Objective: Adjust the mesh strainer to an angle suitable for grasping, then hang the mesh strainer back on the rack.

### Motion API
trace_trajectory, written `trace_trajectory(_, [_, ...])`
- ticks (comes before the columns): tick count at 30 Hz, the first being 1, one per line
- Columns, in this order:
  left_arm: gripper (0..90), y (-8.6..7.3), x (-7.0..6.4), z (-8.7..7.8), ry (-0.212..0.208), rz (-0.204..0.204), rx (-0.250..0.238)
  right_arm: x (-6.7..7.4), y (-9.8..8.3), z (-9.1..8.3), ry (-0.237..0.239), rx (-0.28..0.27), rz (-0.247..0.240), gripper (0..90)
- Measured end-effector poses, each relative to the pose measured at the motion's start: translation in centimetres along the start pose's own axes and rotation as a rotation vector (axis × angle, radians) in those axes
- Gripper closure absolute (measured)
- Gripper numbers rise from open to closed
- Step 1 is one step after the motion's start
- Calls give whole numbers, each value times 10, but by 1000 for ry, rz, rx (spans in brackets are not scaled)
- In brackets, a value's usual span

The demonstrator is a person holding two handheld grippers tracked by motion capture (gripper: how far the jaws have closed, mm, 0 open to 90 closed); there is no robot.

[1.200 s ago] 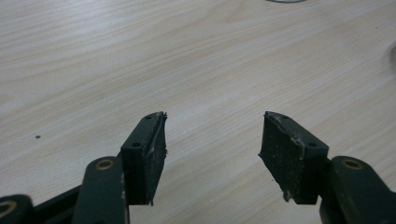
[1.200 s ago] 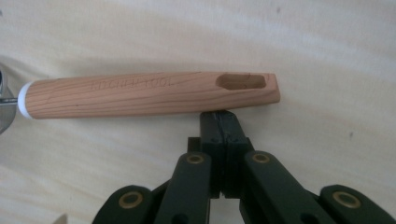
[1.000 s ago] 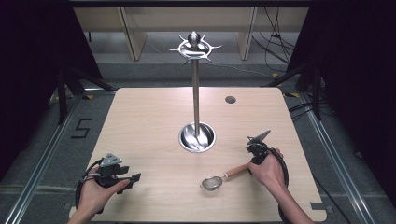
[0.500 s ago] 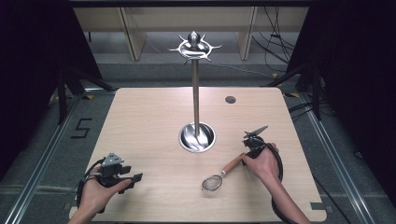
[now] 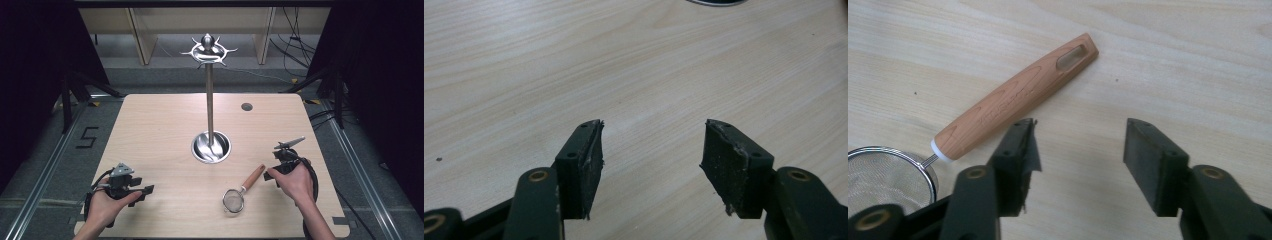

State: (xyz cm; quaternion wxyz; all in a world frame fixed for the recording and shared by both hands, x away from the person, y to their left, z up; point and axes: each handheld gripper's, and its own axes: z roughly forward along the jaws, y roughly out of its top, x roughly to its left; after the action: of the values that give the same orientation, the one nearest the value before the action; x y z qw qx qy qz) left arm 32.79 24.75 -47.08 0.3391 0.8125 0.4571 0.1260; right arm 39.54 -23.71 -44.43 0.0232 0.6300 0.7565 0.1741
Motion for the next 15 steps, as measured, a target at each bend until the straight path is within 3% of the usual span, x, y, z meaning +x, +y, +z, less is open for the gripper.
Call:
trace_trajectory(1, [403,-1,-1,0,-14,-15,-13,3,0,-1,-24,13,22,426])
trace_trajectory(2, [403,-2,-1,0,-17,-11,-15,8,-1,-2,-3,25,53,408])
trace_trajectory(6, [403,-1,0,-1,-13,-4,-18,16,-3,-1,-8,42,96,359])
trace_trajectory(9, [404,-1,1,2,-15,-20,-14,18,-4,4,15,43,92,339])
trace_trajectory(10, [404,0,2,2,-13,-5,4,21,-3,4,16,58,115,332])
trace_trajectory(11, [404,0,1,3,-16,-21,-10,24,-2,5,30,57,141,330])
trace_trajectory(12, [404,1,1,2,-13,2,-2,24,-1,5,35,67,145,330])
trace_trajectory(13, [404,2,-1,3,-15,-16,-20,26,0,6,32,49,147,330])
trace_trajectory(14, [405,2,0,2,-11,9,-2,27,1,8,27,68,151,330])
trace_trajectory(15, [405,3,-1,2,-15,4,-4,30,2,8,32,74,164,330])
